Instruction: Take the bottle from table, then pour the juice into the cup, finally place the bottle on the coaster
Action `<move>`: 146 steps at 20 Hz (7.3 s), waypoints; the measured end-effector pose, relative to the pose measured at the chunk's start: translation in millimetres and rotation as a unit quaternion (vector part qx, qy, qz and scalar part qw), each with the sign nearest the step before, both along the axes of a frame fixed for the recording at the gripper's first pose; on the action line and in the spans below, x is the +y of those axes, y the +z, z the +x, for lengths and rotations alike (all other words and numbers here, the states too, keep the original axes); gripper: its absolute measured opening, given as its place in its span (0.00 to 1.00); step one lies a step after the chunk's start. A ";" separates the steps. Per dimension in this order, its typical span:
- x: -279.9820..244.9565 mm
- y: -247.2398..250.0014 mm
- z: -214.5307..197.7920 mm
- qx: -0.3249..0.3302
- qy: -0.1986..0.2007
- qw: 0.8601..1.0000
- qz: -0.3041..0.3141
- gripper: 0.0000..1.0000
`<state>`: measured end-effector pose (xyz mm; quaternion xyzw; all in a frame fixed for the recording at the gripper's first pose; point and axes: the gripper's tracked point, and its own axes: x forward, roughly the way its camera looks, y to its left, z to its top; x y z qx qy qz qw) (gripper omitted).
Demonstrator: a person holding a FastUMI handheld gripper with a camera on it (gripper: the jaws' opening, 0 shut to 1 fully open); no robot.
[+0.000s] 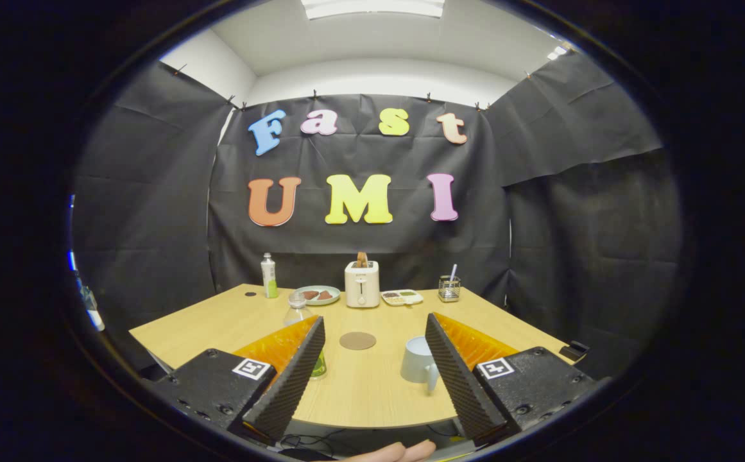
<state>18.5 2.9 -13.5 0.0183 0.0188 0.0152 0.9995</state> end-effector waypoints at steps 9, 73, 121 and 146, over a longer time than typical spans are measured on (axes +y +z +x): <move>3.9 -6.2 5.6 0.004 0.009 1.000 0.017 1.00; 126.8 -66.4 171.9 0.042 0.024 0.998 0.048 0.79; 28.2 -32.9 184.6 0.056 0.138 0.615 0.774 0.78; 2.2 -21.8 198.5 0.050 0.129 0.485 0.863 0.77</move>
